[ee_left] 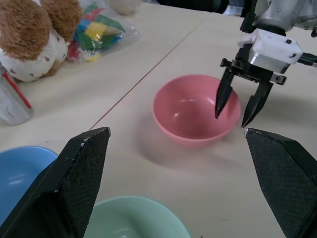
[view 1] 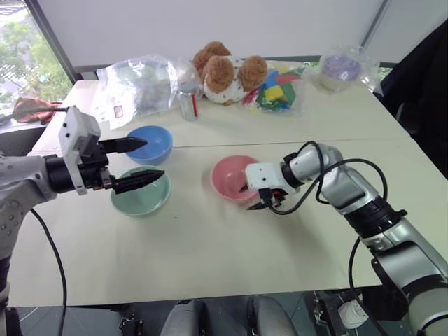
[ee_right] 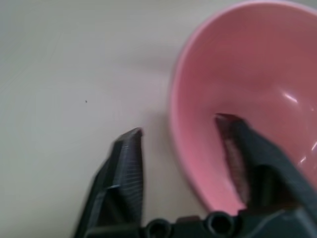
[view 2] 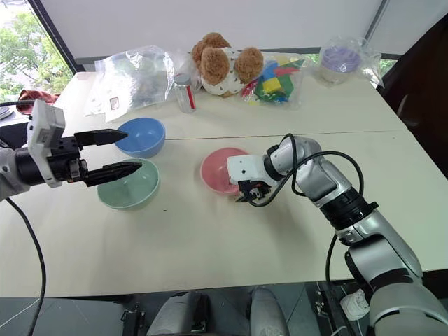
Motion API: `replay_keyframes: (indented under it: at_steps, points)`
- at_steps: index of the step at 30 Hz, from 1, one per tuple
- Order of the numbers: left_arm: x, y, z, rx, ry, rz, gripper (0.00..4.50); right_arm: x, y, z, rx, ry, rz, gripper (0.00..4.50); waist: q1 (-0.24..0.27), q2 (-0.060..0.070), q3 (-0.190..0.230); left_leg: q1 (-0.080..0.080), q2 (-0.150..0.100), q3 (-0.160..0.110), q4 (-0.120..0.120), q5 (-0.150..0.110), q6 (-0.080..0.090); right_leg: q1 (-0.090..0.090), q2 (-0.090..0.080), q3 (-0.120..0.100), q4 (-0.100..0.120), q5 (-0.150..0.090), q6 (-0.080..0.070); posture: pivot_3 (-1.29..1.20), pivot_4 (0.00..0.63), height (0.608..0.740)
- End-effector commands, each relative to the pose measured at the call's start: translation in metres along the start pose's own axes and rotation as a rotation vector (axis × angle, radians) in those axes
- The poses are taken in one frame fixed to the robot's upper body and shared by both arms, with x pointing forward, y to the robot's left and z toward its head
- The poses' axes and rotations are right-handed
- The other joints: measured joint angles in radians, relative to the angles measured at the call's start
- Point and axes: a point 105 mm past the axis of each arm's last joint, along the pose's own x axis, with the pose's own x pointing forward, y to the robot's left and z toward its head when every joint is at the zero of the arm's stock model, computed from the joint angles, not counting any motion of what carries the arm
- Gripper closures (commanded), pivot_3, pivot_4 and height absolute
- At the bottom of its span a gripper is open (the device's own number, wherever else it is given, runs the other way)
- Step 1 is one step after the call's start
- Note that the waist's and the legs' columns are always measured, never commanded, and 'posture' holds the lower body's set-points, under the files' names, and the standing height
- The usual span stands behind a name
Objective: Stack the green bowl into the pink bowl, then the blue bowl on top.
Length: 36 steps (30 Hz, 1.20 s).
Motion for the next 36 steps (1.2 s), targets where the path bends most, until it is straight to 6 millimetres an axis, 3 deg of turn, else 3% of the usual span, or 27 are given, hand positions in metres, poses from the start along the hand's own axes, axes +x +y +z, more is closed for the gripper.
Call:
replay_keyframes:
  at_steps: [1,4,7,9,13,22,25,31,36]
  points:
    - [-0.008,-0.004,0.011,0.047,-0.008,0.010,0.00,-0.045,-0.030,0.042,0.009,-0.189,-0.160,0.03,0.000,0.000,0.000,0.000,0.000,0.000,0.000,0.000,0.000,0.000,0.000,0.000,0.000,0.000,0.000,0.00,0.150,0.740]
    - [-0.015,-0.005,0.002,0.049,0.047,0.006,0.00,-0.080,-0.038,0.053,0.102,-0.306,-0.234,0.03,0.000,0.000,0.000,0.000,0.000,-0.001,0.000,0.000,0.000,0.000,0.000,0.000,0.000,0.000,0.000,0.00,0.150,0.740]
    - [-0.028,-0.006,-0.020,0.083,0.194,-0.011,0.00,-0.125,-0.038,0.052,0.218,-0.401,-0.320,0.03,0.005,0.000,0.000,0.000,0.000,-0.002,-0.001,0.000,0.000,0.000,-0.001,-0.001,-0.001,0.000,0.000,0.00,0.150,0.740]
    - [-0.033,-0.010,-0.036,0.118,0.292,-0.045,0.00,-0.139,-0.031,0.046,0.287,-0.419,-0.348,0.03,0.007,0.000,0.000,0.000,0.000,-0.002,-0.002,0.000,0.000,0.001,-0.003,-0.001,-0.002,0.000,0.000,0.00,0.150,0.740]
    - [-0.039,-0.016,-0.061,0.156,0.406,-0.113,0.00,-0.152,-0.015,0.035,0.396,-0.417,-0.383,0.03,0.000,0.000,0.000,0.000,-0.001,-0.001,-0.003,-0.001,0.000,0.001,-0.004,-0.001,-0.004,0.000,-0.001,0.00,0.150,0.740]
    - [-0.033,0.000,-0.122,0.317,0.600,-0.158,0.00,-0.149,0.014,0.025,0.555,-0.399,-0.420,0.03,0.000,0.002,0.000,0.002,-0.001,0.000,-0.014,0.000,0.000,-0.004,-0.004,-0.001,-0.004,0.001,-0.003,0.00,0.150,0.740]
    - [-0.025,0.002,-0.126,0.326,0.576,-0.172,1.25,-0.150,0.016,0.025,0.568,-0.390,-0.438,0.00,0.000,0.002,0.000,0.002,-0.001,0.000,-0.014,-0.001,0.001,-0.004,-0.004,-0.001,-0.004,0.001,-0.003,0.00,0.150,0.740]
    - [-0.013,-0.002,-0.110,0.336,0.501,-0.222,4.42,-0.154,0.015,0.027,0.576,-0.386,-0.457,0.00,0.000,0.001,-0.001,0.002,-0.001,0.001,-0.014,-0.001,0.002,-0.004,-0.004,-0.001,-0.004,0.001,-0.003,0.00,0.150,0.740]
    - [0.001,-0.011,-0.084,0.382,0.429,-0.291,4.47,-0.154,0.013,0.025,0.577,-0.378,-0.462,0.00,0.001,0.001,-0.001,0.002,-0.001,0.001,-0.014,-0.001,0.001,-0.004,-0.004,-0.001,-0.004,0.001,-0.003,0.00,0.150,0.740]
